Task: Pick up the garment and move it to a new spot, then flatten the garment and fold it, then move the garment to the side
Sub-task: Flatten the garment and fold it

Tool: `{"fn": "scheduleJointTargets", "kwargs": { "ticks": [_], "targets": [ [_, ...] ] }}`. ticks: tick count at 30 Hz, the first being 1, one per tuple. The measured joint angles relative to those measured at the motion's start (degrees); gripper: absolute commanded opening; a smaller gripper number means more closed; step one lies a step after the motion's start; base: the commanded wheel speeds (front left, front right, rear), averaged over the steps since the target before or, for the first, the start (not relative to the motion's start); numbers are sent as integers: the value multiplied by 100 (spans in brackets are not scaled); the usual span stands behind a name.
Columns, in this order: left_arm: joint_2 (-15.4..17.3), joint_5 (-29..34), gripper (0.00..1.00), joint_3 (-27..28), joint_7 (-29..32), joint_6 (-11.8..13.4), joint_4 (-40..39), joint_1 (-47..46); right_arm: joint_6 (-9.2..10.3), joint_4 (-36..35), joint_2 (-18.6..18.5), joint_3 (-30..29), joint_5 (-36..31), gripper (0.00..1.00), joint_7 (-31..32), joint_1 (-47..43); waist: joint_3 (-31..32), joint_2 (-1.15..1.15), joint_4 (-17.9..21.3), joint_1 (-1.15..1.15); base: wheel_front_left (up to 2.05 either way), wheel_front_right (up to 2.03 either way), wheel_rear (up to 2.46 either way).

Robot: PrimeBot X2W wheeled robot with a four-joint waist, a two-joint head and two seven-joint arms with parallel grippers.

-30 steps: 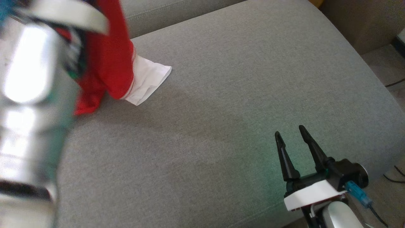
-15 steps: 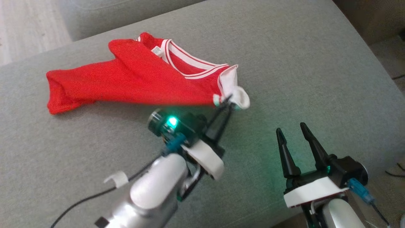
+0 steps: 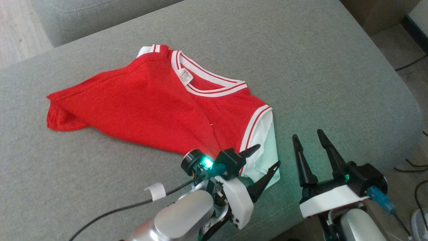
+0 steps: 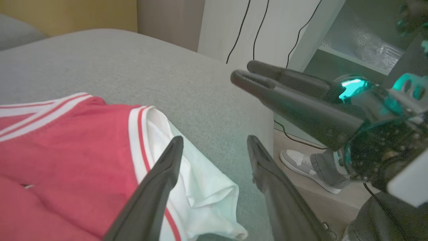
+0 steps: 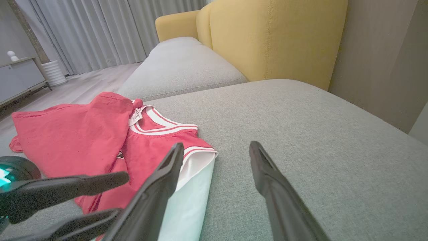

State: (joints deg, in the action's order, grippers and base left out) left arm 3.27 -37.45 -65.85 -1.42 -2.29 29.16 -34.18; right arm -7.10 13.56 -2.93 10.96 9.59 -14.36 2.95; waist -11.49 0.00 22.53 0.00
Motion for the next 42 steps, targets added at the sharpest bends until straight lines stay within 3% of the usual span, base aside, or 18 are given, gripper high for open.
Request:
{"fn": "scheduleJointTargets", "kwargs": {
  "ticks": [3, 6, 9, 12, 15, 22, 34, 42],
  "targets": [
    [-1, -134, 100, 8, 131, 7, -5, -2, 0, 0, 1, -13, 1, 100, 0, -1, 14, 0, 15, 0, 0, 0, 0],
    [40, -156, 100, 163, 134, 220, -77, -93, 0, -4, 1, -21, 22, 100, 0, -1, 10, 0, 36, 0, 0, 0, 0],
    [253, -132, 100, 503, 134, 486, -53, -480, 0, -21, 2, 7, 60, 100, 0, 1, -35, 0, 71, 0, 0, 0, 0],
    [577, -151, 100, 865, 258, 522, 98, -1062, 0, -56, 3, 94, 121, 100, 0, 8, -105, 0, 131, 1, 0, 0, 0],
    [877, -531, 100, 1223, 680, 272, 385, -1544, 0, -55, 9, 227, 153, 100, 0, 65, -169, 0, 244, 0, 0, 0, 0],
    [1556, -606, 100, 1135, 2023, -260, 1171, -2505, 0, -53, 13, 438, 255, 100, 0, 276, -312, 0, 547, 1, 0, 0, 0],
    [1849, -303, 100, 678, 2982, -417, 1850, -3262, 0, -82, 13, 660, 412, 100, 0, 302, -572, 0, 694, 1, 0, 0, 0],
    [1855, -694, 100, 679, 3471, -481, 1911, -3314, 0, -81, 13, 678, 413, 100, 0, 365, -684, 0, 613, 0, 0, 0, 0]
  ]
}}
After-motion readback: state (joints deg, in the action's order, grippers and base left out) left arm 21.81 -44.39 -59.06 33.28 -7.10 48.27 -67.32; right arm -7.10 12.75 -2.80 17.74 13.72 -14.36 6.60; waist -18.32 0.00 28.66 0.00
